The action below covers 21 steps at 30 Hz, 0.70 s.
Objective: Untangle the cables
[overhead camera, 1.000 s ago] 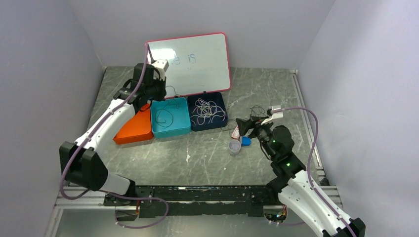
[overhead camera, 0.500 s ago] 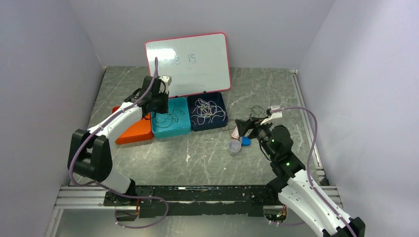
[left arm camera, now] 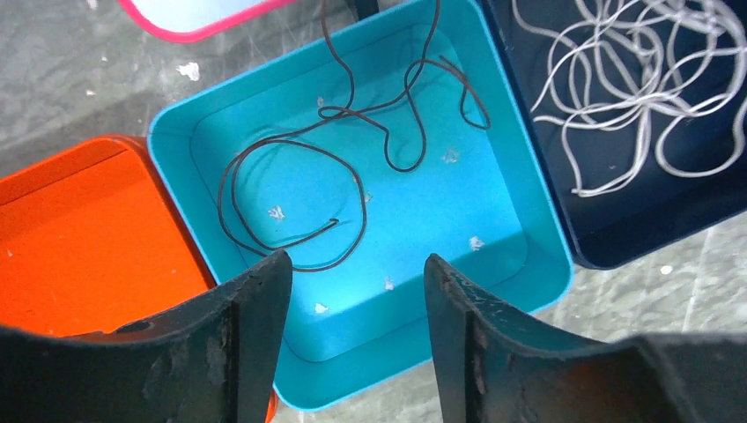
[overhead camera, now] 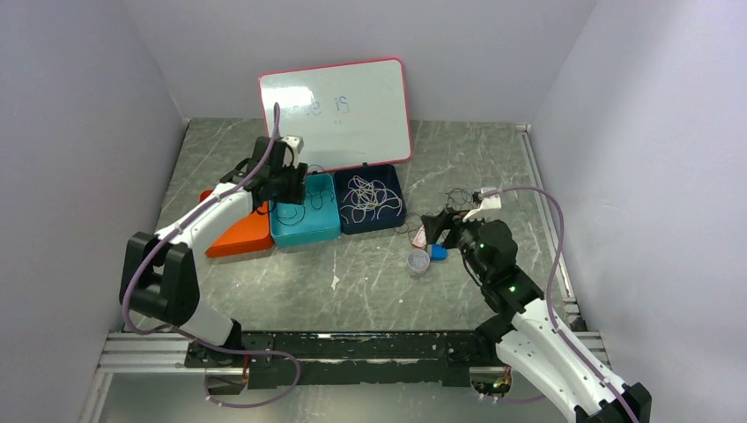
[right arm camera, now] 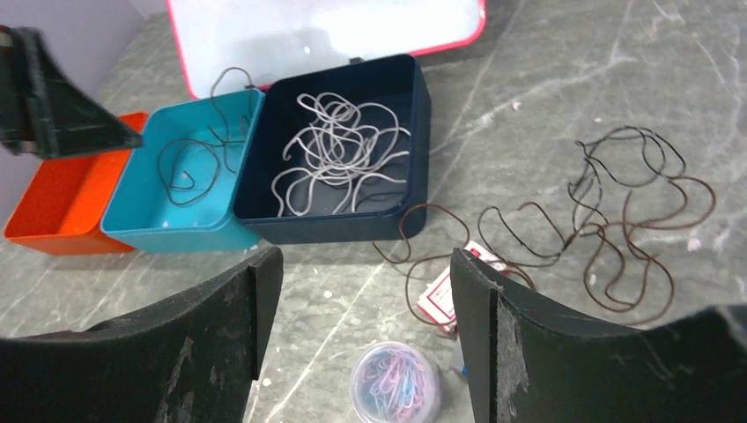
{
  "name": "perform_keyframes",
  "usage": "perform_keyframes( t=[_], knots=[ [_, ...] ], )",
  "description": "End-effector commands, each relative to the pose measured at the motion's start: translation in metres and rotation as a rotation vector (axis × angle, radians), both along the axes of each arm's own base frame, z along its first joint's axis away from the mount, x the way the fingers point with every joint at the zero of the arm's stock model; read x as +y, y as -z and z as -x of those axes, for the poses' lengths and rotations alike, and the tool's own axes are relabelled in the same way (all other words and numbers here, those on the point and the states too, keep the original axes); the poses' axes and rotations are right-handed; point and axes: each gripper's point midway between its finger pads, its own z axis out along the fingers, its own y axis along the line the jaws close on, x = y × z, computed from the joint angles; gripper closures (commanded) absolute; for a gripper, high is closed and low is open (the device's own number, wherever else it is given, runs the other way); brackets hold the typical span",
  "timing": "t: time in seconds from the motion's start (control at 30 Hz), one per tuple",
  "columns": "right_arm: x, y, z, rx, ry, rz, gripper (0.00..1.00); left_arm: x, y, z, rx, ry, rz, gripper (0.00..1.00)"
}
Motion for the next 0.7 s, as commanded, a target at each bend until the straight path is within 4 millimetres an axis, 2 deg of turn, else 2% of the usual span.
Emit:
perform_keyframes(
  t=[0.0, 0.2, 0.37, 0.47, 0.67],
  knots=[
    [-0.014, -0.006, -0.005, 0.058, 0.099, -0.002, 0.27, 0.007, -0.054, -0.004, -0.127, -0.028, 0.033, 0.36],
    [-0.031, 0.02, -0.013, 0.253, 0.235, 0.103, 0.27, 0.011, -0.077, 0.022, -0.184, -0.026, 0.083, 0.36],
    [-0.019, 0.033, -0.022, 0.342, 0.183, 0.184, 0.27, 0.015, -0.076, 0.035, -0.207, -0.042, 0.11, 0.34],
    [-0.008, 0.037, -0.024, 0.352, 0.131, 0.171, 0.27, 0.01, -0.072, 0.026, -0.199, -0.031, 0.135, 0.37],
    [0.006, 0.042, -0.016, 0.369, 0.035, 0.161, 0.27, -0.008, -0.063, -0.024, -0.195, 0.012, 0.133, 0.39]
  ],
)
